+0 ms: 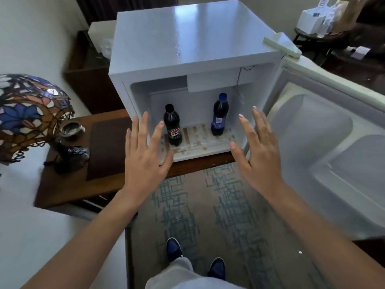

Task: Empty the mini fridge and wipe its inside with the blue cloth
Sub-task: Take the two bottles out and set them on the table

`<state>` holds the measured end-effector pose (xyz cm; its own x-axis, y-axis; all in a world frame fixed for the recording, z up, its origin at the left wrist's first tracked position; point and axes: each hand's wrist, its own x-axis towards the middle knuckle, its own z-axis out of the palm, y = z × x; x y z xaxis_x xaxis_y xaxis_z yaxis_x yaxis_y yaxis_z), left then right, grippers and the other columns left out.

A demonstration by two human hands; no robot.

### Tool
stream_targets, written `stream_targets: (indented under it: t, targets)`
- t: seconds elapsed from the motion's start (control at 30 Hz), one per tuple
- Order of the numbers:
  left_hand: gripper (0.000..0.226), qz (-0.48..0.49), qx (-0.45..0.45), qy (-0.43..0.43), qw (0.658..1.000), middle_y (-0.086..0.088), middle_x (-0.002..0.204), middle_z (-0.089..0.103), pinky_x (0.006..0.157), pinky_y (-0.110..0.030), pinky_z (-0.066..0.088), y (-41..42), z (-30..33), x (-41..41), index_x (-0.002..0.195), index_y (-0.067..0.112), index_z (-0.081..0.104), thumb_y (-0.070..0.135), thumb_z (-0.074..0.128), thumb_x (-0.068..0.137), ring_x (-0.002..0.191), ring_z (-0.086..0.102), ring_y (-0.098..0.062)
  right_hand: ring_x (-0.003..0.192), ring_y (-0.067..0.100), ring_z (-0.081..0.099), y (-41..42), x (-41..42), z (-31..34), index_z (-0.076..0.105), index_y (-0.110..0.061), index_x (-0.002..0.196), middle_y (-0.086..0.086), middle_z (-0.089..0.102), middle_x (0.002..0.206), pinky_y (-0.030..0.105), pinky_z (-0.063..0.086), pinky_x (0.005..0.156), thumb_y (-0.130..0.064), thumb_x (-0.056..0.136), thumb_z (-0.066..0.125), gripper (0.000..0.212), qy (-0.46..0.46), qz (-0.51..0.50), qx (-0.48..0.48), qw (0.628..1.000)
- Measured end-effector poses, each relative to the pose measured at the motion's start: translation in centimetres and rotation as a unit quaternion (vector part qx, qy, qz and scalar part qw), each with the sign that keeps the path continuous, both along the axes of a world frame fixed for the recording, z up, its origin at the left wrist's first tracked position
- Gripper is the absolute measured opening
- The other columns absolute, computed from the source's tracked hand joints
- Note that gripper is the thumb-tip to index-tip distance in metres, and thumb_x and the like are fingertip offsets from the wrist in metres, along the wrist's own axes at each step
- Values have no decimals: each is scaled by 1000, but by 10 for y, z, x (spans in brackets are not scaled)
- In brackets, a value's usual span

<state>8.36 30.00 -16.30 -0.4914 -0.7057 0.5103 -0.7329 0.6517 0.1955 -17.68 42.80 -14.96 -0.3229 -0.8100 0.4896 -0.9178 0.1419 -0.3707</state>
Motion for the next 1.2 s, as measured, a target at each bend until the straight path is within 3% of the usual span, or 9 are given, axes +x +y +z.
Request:
stream_targets:
  t: [0.13,0.53,0.73,1.2]
  targets:
    - [67,-43,-22,27,998,-23,168,21,124,-63,22,-13,-16,-6,155,13,44,27,70,95,158,13,-43,161,23,10,-17,11,-13,32,-27,161,5,15,173,46,19,128,-46,104,49,62,2,-26,22,999]
    - [78,-64,65,8,996,-21,171,11,125,-62,20,-49,-51,-31,161,14,31,34,69,95,159,10,-42,162,24,6,-63,18,-36,21,-29,163,5,8,174,44,12,129,-47,106,48,65,-16,-85,60,994]
    - [73,-17,92,11,996,-22,170,12,123,-65,21,-63,-75,-52,162,15,30,41,60,101,158,13,-43,160,29,14,-86,-7,-62,27,-23,162,11,17,172,55,24,127,-49,106,41,64,-57,-81,60,993]
    - [72,91,98,36,990,-28,167,18,124,-61,22,-89,-112,-81,161,13,29,46,57,103,157,16,-45,160,26,15,-146,-41,-125,21,-15,164,8,16,173,51,21,129,-47,103,47,73,-160,-63,36,984]
